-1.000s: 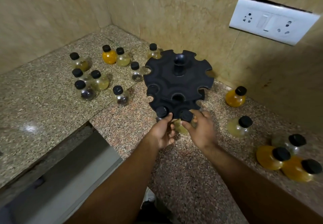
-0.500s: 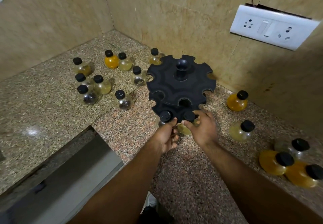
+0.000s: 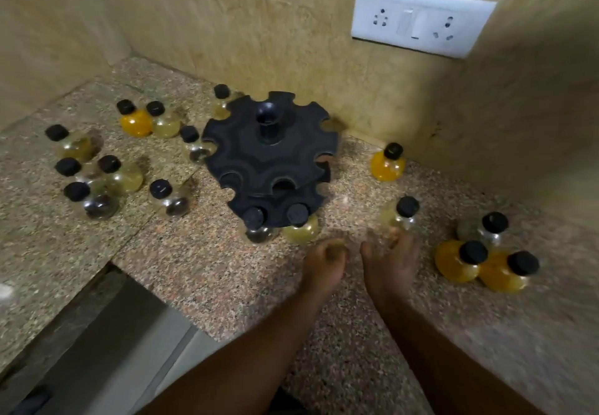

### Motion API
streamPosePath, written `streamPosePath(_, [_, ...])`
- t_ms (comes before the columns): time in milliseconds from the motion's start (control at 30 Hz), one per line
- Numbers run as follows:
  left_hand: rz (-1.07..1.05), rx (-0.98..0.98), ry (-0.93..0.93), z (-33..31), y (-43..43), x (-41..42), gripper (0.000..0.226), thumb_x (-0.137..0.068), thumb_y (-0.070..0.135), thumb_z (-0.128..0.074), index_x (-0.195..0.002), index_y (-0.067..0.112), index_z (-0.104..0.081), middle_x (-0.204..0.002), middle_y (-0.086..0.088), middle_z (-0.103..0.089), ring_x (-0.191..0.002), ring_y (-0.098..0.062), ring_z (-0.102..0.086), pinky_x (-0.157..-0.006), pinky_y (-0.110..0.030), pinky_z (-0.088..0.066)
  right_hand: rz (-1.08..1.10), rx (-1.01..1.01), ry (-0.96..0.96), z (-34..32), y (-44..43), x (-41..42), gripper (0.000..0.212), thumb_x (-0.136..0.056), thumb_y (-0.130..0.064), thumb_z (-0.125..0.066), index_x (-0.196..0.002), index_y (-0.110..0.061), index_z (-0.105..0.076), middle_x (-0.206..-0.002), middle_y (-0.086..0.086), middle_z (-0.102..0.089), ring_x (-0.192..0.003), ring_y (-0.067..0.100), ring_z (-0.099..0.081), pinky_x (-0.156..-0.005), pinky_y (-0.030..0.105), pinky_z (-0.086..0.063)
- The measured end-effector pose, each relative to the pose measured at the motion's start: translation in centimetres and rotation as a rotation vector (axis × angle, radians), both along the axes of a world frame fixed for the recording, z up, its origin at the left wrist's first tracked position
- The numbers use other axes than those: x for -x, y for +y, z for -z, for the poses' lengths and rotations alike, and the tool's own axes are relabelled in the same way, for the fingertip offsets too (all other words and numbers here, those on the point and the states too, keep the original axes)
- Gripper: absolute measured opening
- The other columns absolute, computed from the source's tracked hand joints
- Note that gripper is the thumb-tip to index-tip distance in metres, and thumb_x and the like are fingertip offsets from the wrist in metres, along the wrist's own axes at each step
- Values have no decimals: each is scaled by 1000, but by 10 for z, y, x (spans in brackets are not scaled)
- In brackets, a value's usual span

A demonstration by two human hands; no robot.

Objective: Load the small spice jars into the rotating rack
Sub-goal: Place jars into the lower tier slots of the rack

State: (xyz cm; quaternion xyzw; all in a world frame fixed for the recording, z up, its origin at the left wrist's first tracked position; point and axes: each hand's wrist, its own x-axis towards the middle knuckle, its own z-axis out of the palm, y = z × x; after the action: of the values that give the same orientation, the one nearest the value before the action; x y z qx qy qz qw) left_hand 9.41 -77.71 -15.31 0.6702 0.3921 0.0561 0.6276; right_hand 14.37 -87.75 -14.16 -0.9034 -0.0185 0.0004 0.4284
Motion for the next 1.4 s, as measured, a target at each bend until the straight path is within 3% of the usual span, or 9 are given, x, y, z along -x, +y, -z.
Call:
streamPosePath(133, [430, -418, 89, 2, -4, -32, 48, -95, 36, -54, -140, 23, -51, -139, -4, -57, -126, -24, -54, -104, -36, -45, 77, 7, 62, -2, -22, -24, 72, -84, -25, -80, -140, -3, -41, -134, 20, -47, -122, 40, -47, -84, 36, -37])
streamPosePath(300, [813, -792, 219, 20, -1, -73, 93, -86, 48, -68, -158, 19, -16, -165, -14, -16, -152, -35, -16, -119, -48, -26, 48, -58, 69, -2, -32, -58, 86, -87, -40, -75, -154, -8, -30, -155, 17, -38, -141, 34, -37, -104, 41, -38])
streamPosePath(500, [1037, -764, 488, 16, 8, -104, 126, -74, 54, -81, -158, 28, 10, -167, -10, 16, -152, -38, 15, -118, -61, -22, 8, -87, 95, 10, -30, -89, 71, -87, -31, -77, -146, -14, -42, -147, 12, -49, -133, 32, -46, -94, 37, -41])
streamPosePath(733, [1044, -793, 455, 22, 14, -111, 131, -66, 59, -84, -158, 31, 4, -167, -11, 15, -151, -41, 19, -116, -62, -22, -16, -84, 76, 19, -21, -102, 55, -89, -30, -74, -138, -18, -53, -136, 7, -57, -122, 26, -54, -87, 28, -37])
streamPosePath(800, [967, -737, 350, 24, 16, -109, 121, -73, 49, -83, -159, 28, -2, -168, -12, 7, -152, -39, 12, -120, -56, -20, -11, -90, 68, 17, -20, -103, 55, -89, -29, -75, -138, -17, -54, -136, 7, -57, -122, 26, -55, -88, 28, -38])
streamPosePath(867, [721, -588, 168, 21, 17, -107, 98, -84, 33, -78, -159, 22, -16, -165, -9, -17, -151, -34, -19, -119, -34, -27, -29, -67, 37, 16, -18, -102, 54, -88, -30, -76, -137, -18, -55, -135, 6, -58, -121, 26, -56, -89, 29, -40])
streamPosePath(933, [356, -289, 53, 5, 15, -106, 74, -93, 25, -70, -154, 18, -30, -151, 1, -39, -126, -18, -52, -96, -15, -43, -57, -44, 8, 13, -16, -101, 54, -87, -34, -76, -136, -20, -56, -134, 4, -59, -120, 25, -57, -89, 31, -44])
streamPosePath(1100, [-247, 66, -178, -22, 12, -91, 20, -105, 27, -48, -117, 19, -61, -115, 5, -61, -102, -6, -58, -84, -21, -40, -184, -20, -56, -6, 1, -87, 46, -86, -38, -76, -127, -24, -63, -123, -1, -63, -111, 17, -57, -80, 26, -37])
streamPosePath(1400, [-696, 537, -65, -20, 31, -26, 50, -93, 57, -58, -94, 9, -73, -95, -13, -76, -85, -32, -71, -76, -41, -57, -539, 16, -30, -18, 34, -34, 59, -84, -43, -77, -137, -25, -58, -134, -3, -63, -118, 19, -59, -90, 31, -46])
